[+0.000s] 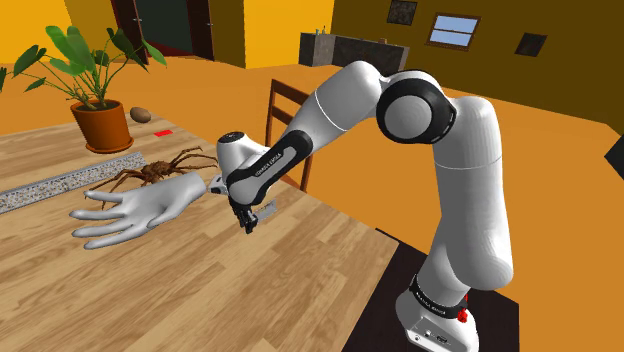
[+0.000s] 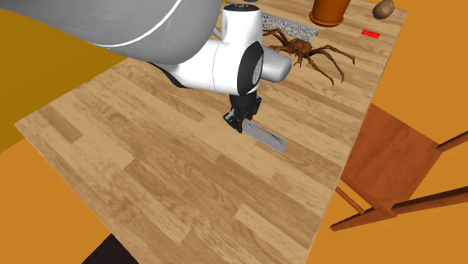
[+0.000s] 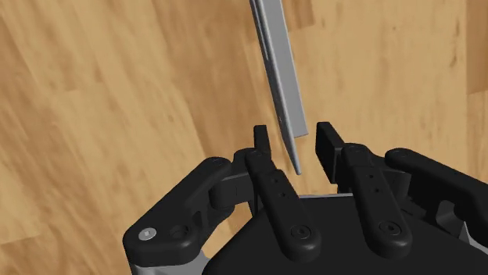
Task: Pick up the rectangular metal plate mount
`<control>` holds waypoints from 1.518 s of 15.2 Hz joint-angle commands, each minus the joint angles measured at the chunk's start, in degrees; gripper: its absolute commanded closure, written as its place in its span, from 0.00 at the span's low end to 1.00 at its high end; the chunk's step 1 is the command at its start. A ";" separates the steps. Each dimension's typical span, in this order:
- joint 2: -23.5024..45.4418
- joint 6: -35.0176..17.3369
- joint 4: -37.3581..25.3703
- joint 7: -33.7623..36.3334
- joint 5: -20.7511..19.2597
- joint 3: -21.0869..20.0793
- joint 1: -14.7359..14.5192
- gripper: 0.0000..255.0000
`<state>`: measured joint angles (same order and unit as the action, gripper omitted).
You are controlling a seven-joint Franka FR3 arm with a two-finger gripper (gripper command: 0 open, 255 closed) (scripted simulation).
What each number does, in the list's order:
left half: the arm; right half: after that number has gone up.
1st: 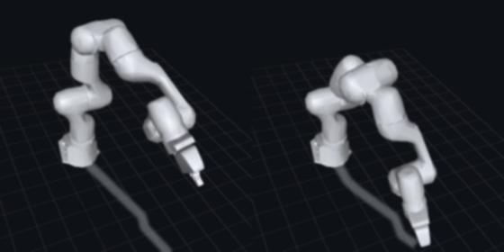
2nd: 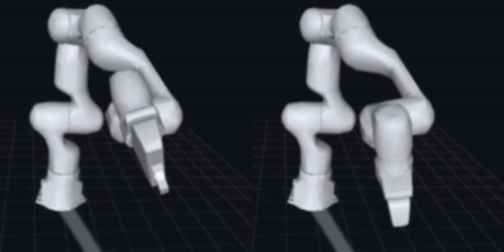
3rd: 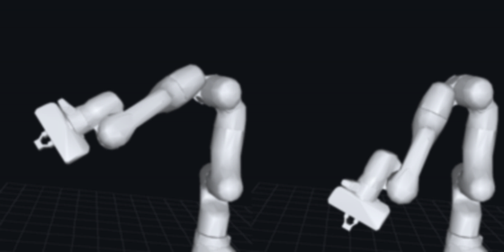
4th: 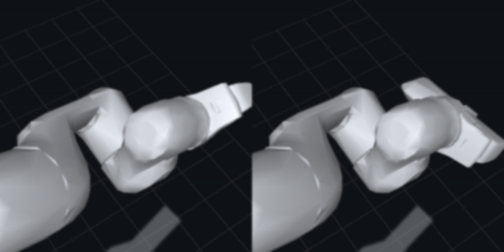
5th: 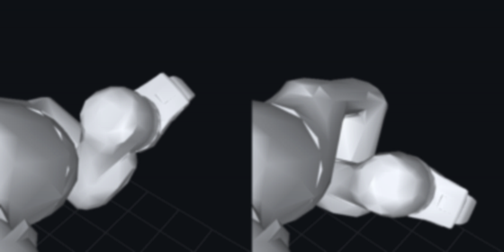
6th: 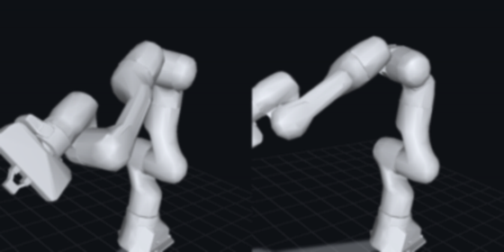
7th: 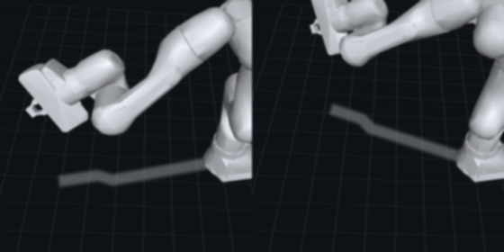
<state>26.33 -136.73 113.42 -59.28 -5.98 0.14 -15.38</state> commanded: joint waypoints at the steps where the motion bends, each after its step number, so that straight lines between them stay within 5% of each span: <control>1: 0.12 -0.01 0.12 0.00 0.01 -0.03 -0.02 1.00; 8: 0.18 0.01 0.04 -0.05 0.02 -0.02 0.01 1.00; 23: -7.47 9.19 -1.51 -1.00 0.70 -0.32 0.11 1.00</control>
<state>19.33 -128.22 112.10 -60.28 -5.32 -0.14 -15.23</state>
